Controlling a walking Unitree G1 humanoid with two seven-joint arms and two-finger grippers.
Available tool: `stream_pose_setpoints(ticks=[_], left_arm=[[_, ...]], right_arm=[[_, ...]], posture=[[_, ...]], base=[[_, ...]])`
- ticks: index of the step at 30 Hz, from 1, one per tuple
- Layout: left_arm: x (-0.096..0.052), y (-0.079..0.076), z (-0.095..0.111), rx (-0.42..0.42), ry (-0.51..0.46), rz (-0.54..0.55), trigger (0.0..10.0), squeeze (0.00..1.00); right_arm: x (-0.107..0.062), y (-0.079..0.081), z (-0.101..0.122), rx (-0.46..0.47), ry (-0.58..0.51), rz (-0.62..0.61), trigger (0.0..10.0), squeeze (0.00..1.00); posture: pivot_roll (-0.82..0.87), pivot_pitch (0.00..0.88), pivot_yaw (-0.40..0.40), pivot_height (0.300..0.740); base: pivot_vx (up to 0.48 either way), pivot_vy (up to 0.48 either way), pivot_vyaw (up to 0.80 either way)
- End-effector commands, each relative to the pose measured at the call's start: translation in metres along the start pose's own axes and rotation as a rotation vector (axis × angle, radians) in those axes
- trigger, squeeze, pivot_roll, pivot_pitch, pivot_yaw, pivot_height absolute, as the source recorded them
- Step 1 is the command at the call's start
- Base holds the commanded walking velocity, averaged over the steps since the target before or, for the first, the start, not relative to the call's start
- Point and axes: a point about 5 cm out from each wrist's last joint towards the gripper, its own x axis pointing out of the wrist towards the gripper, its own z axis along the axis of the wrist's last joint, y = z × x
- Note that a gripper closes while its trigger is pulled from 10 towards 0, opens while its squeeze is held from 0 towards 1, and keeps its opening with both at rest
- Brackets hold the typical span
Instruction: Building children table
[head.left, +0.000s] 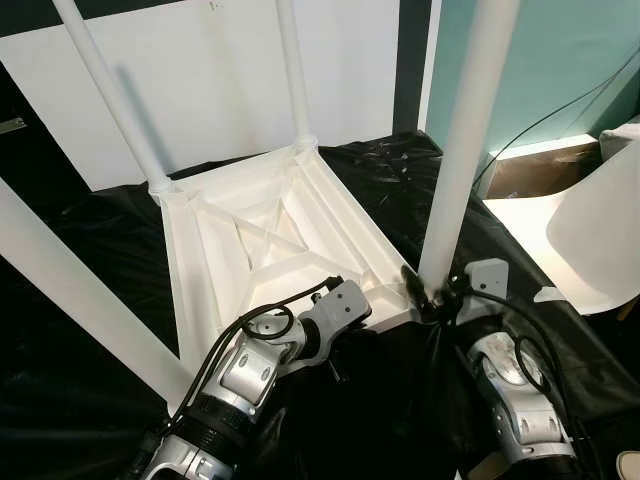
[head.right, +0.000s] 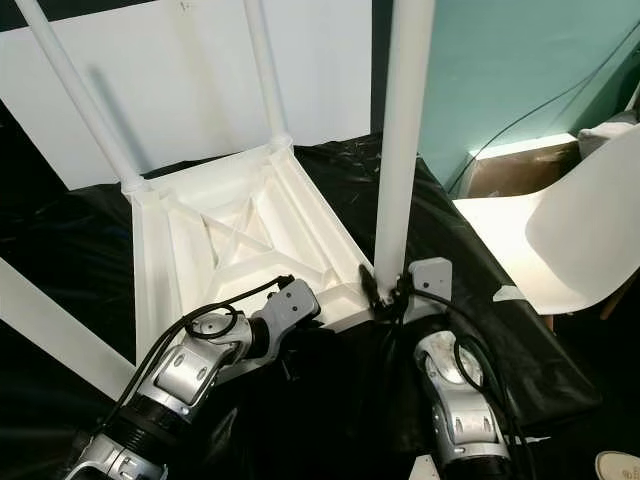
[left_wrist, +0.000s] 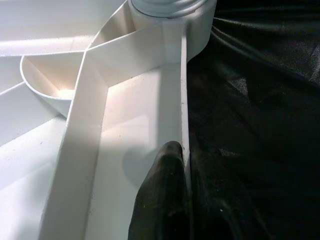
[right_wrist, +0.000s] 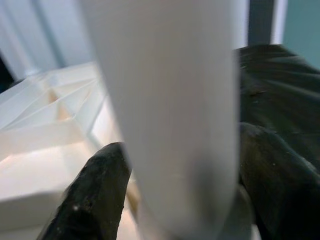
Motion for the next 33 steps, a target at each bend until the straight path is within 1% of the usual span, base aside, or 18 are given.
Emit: stream_pose_setpoints(ticks=[1,2,3,6,7,9,10,11,13,14,15,16,17,20,24,30,32,33], left_arm=[[0.002,-0.004,-0.042,-0.138,0.130,0.070,10.0,0.00],[0.002,-0.004,-0.042,-0.137,0.130,0.070,10.0,0.00],[0.002,-0.004,-0.042,-0.137,0.130,0.070,10.0,0.00],[0.003,-0.003,-0.041,-0.132,0.128,0.069,10.0,0.00],[0.003,-0.003,-0.041,-0.132,0.128,0.069,10.0,0.00],[0.003,-0.002,-0.040,-0.131,0.124,0.070,10.0,0.00],[0.003,-0.002,-0.039,-0.131,0.124,0.071,10.0,0.00],[0.003,-0.002,-0.039,-0.131,0.124,0.071,10.0,0.00],[0.003,-0.002,-0.040,-0.131,0.125,0.072,10.0,0.00],[0.003,-0.002,-0.040,-0.131,0.125,0.072,10.0,0.00],[0.003,-0.001,-0.040,-0.132,0.125,0.074,10.0,0.00],[0.003,-0.001,-0.040,-0.134,0.125,0.077,10.0,0.00],[0.003,-0.001,-0.040,-0.134,0.125,0.077,10.0,0.00],[0.002,0.000,-0.041,-0.139,0.125,0.085,10.0,0.00],[0.002,0.000,-0.042,-0.139,0.126,0.082,10.0,0.00],[0.002,-0.001,-0.042,-0.137,0.126,0.080,10.0,0.00],[0.002,-0.001,-0.041,-0.136,0.126,0.078,10.0,0.00],[0.003,-0.001,-0.041,-0.134,0.125,0.077,10.0,0.00]], right_arm=[[0.005,0.001,0.001,0.001,0.006,0.128,10.0,0.00],[0.007,-0.003,0.003,-0.010,0.002,0.169,10.0,0.00],[0.007,-0.003,0.003,-0.010,0.002,0.169,10.0,0.00],[0.015,-0.023,0.018,-0.055,-0.018,0.296,10.0,0.00],[0.015,-0.023,0.018,-0.055,-0.018,0.296,10.0,0.00],[0.021,-0.034,0.026,-0.040,-0.009,0.346,10.0,0.00],[0.022,-0.037,0.029,-0.048,0.017,0.403,10.0,0.00],[0.022,-0.037,0.029,-0.048,0.017,0.403,10.0,0.00],[0.018,-0.039,0.025,-0.088,0.109,0.524,10.0,0.00],[0.018,-0.039,0.025,-0.088,0.109,0.524,10.0,0.00],[0.015,-0.040,0.022,-0.106,0.146,0.566,7.1,0.00],[0.012,-0.039,0.018,-0.123,0.175,0.605,0.0,0.00],[0.012,-0.039,0.018,-0.123,0.175,0.605,0.0,0.00],[0.008,-0.041,0.015,-0.121,0.211,0.664,0.0,0.00],[0.010,-0.046,0.017,-0.109,0.209,0.670,0.0,0.00],[0.009,-0.047,0.017,-0.099,0.213,0.667,0.0,0.00],[0.007,-0.046,0.015,-0.093,0.222,0.671,0.0,0.00],[0.006,-0.037,0.013,-0.076,0.183,0.610,0.0,0.00]], posture=[[0.00,0.000,0.058,0.740],[0.00,0.000,0.058,0.740],[0.00,0.000,0.058,0.740],[0.00,0.000,0.059,0.740],[0.00,0.000,0.059,0.740],[0.00,0.000,0.059,0.740],[0.00,0.000,0.060,0.740],[0.00,0.000,0.060,0.740],[0.00,0.000,0.059,0.740],[0.00,0.000,0.059,0.740],[0.00,0.000,0.058,0.740],[0.00,0.000,0.058,0.740],[0.00,0.000,0.058,0.740],[0.00,0.000,0.057,0.740],[0.00,0.000,0.061,0.740],[0.00,0.000,0.064,0.740],[-0.01,0.000,0.066,0.740],[-0.01,0.000,0.064,0.740]], base=[[0.000,0.000,0.00],[0.000,0.000,0.00],[0.000,0.000,0.00],[0.000,0.000,0.00],[0.000,0.000,0.00],[0.000,0.000,0.00],[0.000,0.000,0.00],[0.000,0.000,0.00],[0.000,0.000,0.00],[0.000,0.000,0.00],[0.000,0.000,0.00],[0.000,0.000,0.00],[0.000,0.000,0.00],[0.000,0.000,0.00],[0.000,0.000,0.00],[0.000,0.000,0.00],[0.000,0.000,0.00],[0.000,0.000,0.00]])
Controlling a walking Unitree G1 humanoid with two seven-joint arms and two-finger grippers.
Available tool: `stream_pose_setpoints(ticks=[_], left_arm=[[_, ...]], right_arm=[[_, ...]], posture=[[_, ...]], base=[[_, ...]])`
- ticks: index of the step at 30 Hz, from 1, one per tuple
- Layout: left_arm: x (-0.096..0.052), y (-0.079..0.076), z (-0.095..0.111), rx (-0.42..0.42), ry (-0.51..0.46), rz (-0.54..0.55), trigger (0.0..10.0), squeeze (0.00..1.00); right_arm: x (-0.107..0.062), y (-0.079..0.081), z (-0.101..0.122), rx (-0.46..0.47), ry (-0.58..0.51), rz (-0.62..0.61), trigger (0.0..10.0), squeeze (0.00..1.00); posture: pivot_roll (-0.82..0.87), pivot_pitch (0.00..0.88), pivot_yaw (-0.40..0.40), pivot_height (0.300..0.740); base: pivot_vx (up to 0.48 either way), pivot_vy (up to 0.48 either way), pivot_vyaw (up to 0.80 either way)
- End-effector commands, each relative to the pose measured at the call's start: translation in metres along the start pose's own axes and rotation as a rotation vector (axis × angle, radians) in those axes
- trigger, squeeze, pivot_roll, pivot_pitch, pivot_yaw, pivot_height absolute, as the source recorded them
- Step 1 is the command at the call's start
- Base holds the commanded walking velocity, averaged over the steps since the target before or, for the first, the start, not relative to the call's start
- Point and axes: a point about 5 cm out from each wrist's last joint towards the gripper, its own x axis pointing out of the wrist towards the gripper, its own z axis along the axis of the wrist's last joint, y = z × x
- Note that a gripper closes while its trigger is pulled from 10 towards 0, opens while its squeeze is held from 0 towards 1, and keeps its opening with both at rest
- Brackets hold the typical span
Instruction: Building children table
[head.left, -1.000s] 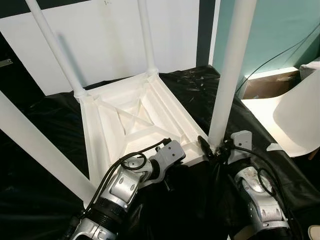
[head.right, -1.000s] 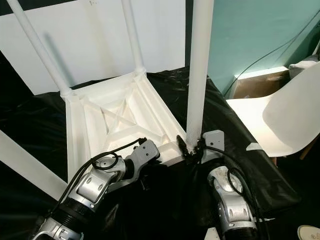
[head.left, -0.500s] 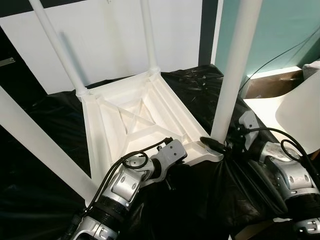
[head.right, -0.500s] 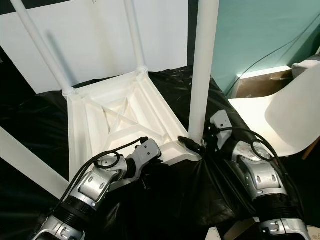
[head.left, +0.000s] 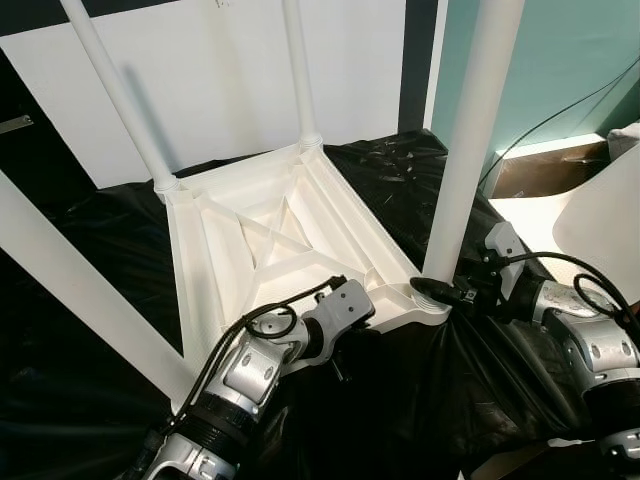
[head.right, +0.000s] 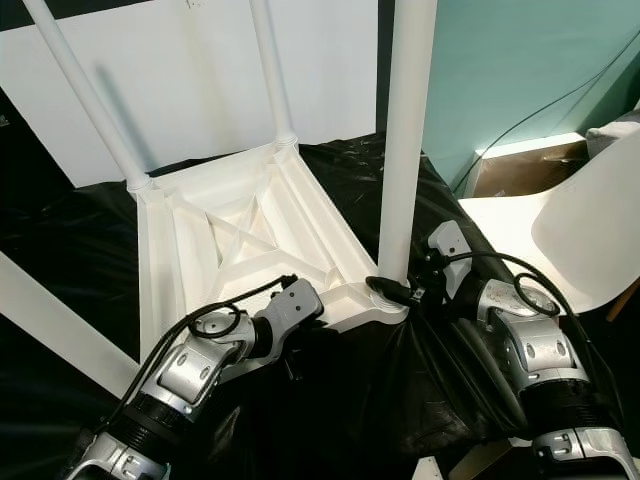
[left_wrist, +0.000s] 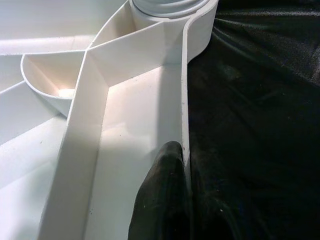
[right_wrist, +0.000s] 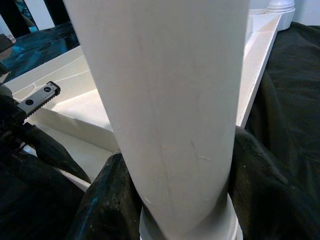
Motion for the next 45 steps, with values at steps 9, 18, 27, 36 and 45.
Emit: stream_pose_setpoints(ticks=[9,18,27,36,45], left_arm=[[-0.002,-0.001,-0.045,-0.145,0.130,0.091,10.0,0.00],[-0.003,-0.001,-0.045,-0.140,0.134,0.084,10.0,0.00],[-0.002,0.000,-0.045,-0.138,0.136,0.081,10.0,0.00],[-0.002,-0.001,-0.044,-0.141,0.132,0.083,10.0,0.00],[-0.004,0.000,-0.046,-0.145,0.136,0.090,10.0,0.00]], right_arm=[[-0.001,0.048,-0.007,0.060,-0.187,-0.713,0.0,0.00],[-0.002,0.045,-0.008,0.080,-0.184,-0.824,2.8,0.00],[0.015,0.054,-0.009,0.109,-0.162,-0.641,10.0,1.00],[0.021,0.024,0.004,0.000,-0.154,-0.335,10.0,0.00],[0.022,0.017,-0.001,-0.045,-0.038,-0.083,1.5,0.00]], posture=[[0.01,0.000,0.060,0.740],[0.01,0.000,0.068,0.740],[0.00,0.000,0.072,0.740],[0.00,0.000,0.068,0.740],[0.01,0.000,0.068,0.740]], base=[[0.000,0.000,0.00],[0.000,0.000,0.00],[0.000,0.000,0.00],[0.000,0.000,0.00],[0.000,0.000,0.00]])
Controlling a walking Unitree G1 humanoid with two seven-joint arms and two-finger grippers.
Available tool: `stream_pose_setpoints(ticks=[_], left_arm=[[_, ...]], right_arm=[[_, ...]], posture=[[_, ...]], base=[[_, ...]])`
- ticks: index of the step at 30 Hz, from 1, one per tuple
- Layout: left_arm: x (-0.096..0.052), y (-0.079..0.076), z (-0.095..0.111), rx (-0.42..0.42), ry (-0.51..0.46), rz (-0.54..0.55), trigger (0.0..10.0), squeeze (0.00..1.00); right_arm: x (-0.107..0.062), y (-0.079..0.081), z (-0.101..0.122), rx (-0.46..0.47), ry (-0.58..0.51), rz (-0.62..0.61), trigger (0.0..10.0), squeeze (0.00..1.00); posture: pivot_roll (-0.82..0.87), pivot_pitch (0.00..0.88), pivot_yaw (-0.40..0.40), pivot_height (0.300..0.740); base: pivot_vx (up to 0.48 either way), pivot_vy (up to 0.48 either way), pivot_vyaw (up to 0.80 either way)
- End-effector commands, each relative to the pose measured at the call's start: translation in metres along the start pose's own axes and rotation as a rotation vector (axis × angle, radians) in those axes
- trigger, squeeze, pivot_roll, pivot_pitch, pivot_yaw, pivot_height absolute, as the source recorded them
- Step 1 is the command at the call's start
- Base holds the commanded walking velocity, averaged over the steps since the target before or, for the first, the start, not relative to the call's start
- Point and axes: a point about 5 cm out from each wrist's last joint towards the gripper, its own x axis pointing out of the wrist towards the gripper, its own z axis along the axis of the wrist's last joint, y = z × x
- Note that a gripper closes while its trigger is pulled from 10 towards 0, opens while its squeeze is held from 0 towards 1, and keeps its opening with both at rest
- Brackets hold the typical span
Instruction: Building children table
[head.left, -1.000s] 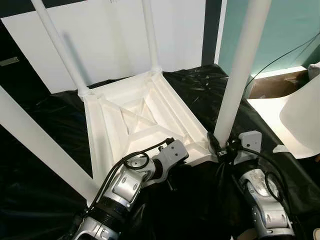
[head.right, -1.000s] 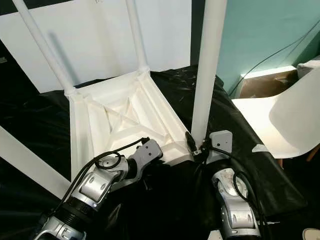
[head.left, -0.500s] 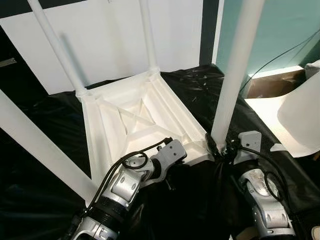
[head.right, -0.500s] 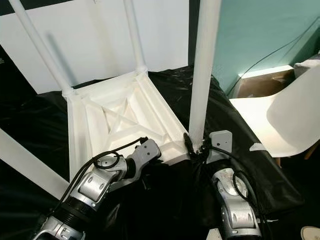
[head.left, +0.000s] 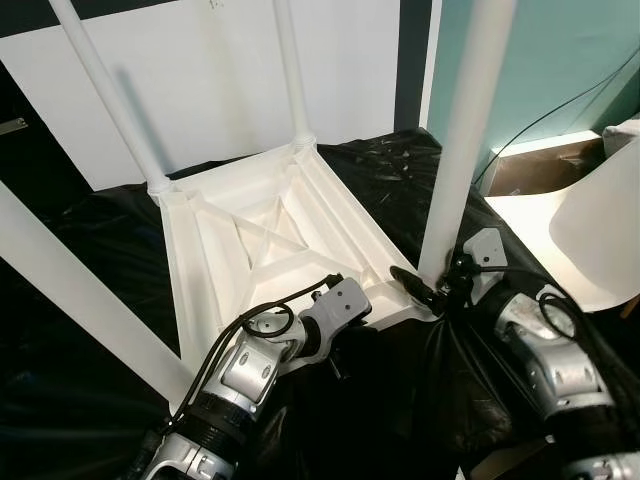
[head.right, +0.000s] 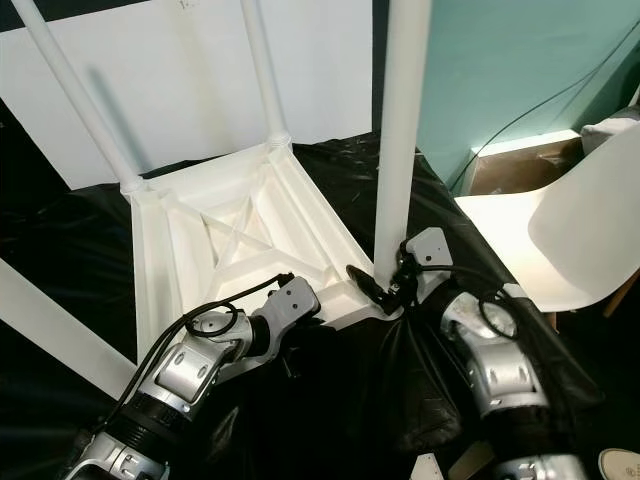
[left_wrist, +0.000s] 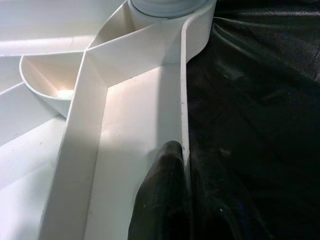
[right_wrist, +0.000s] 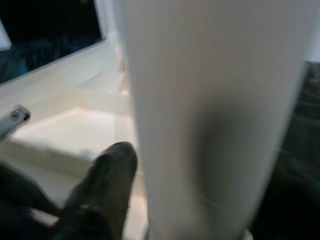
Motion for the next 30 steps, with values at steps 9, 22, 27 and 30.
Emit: stream_pose_setpoints(ticks=[9,22,27,30], left_arm=[[-0.002,-0.003,-0.045,-0.136,0.136,0.078,10.0,0.00],[0.000,-0.003,-0.041,-0.129,0.132,0.074,10.0,0.00],[-0.001,-0.004,-0.044,-0.126,0.141,0.064,10.0,0.00],[0.000,-0.004,-0.042,-0.120,0.139,0.059,10.0,0.00]], right_arm=[[-0.002,0.002,-0.008,0.037,0.086,0.194,0.0,0.00],[-0.010,0.032,-0.014,0.187,-0.063,-0.364,0.0,0.00],[-0.012,0.028,-0.009,0.165,-0.089,-0.578,0.0,0.00],[-0.011,0.029,-0.004,0.157,-0.102,-0.658,0.0,0.00]], posture=[[0.01,0.000,0.073,0.740],[0.01,0.000,0.072,0.740],[0.00,0.000,0.084,0.740],[0.01,0.000,0.084,0.740]], base=[[0.000,0.000,0.00],[0.000,0.000,0.00],[0.000,0.000,0.00],[0.000,0.000,0.00]])
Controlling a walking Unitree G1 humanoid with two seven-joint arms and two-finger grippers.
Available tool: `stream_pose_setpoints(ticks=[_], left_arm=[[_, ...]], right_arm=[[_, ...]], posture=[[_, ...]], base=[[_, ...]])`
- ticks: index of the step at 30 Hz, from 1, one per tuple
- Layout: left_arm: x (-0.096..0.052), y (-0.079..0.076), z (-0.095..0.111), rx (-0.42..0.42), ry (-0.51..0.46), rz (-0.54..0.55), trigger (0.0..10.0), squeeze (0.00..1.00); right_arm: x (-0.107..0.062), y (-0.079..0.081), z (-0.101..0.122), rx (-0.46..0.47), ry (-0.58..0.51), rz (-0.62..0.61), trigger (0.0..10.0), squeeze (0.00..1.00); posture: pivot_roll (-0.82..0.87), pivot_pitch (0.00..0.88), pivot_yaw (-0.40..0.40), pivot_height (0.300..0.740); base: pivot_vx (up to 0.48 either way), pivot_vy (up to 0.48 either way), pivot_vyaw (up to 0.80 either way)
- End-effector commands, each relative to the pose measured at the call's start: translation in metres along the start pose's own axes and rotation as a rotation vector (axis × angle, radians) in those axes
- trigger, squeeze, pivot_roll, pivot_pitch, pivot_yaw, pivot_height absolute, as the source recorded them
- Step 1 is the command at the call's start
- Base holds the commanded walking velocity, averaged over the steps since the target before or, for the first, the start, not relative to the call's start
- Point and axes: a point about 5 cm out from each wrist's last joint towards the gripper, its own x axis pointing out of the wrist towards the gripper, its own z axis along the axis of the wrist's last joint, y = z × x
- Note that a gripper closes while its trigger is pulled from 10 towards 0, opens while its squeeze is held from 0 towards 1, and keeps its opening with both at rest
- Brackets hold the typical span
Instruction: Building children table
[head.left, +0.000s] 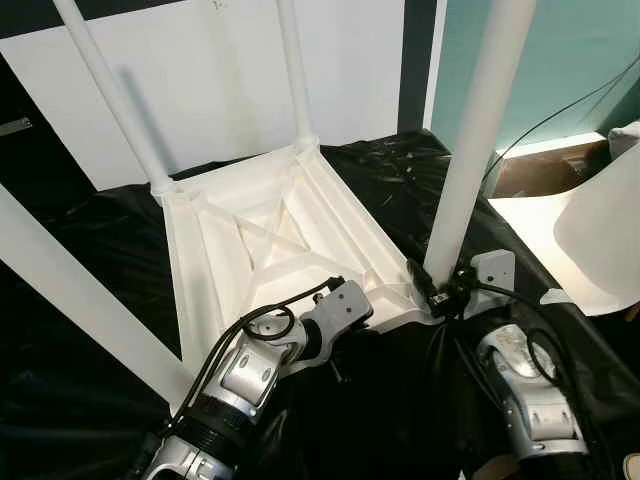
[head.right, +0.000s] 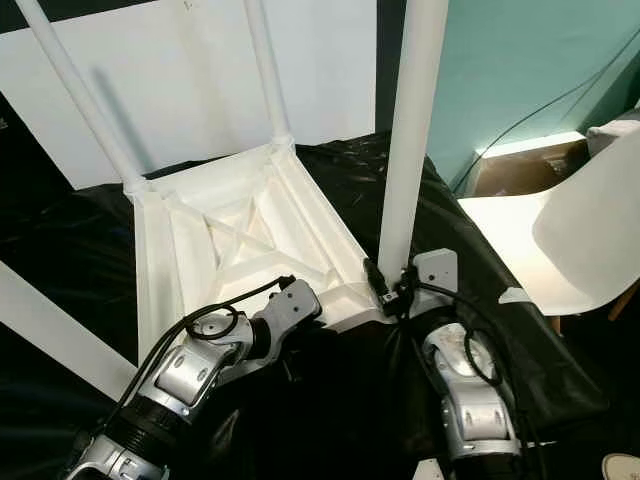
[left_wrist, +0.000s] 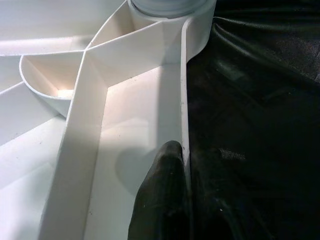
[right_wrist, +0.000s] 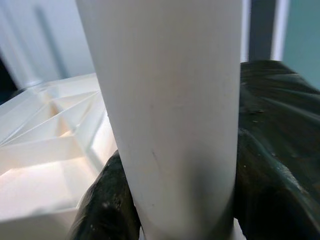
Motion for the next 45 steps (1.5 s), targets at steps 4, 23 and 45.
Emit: stream_pose_setpoints(ticks=[4,23,45], left_arm=[[0.000,-0.001,-0.040,-0.128,0.135,0.070,10.0,0.00],[0.001,-0.002,-0.042,-0.143,0.132,0.079,10.0,0.00],[-0.001,0.000,-0.045,-0.149,0.134,0.095,10.0,0.00]], right_arm=[[-0.004,-0.013,0.006,-0.094,-0.029,-0.269,0.0,0.00],[0.022,-0.004,0.003,-0.030,0.017,0.297,10.0,0.00],[0.022,-0.005,-0.003,-0.074,0.171,0.851,0.0,0.00]], posture=[[0.01,0.000,0.086,0.740],[0.00,0.000,0.067,0.740],[0.02,0.000,0.060,0.740]], base=[[0.000,0.000,0.00],[0.000,0.000,0.00],[0.000,0.000,0.00]])
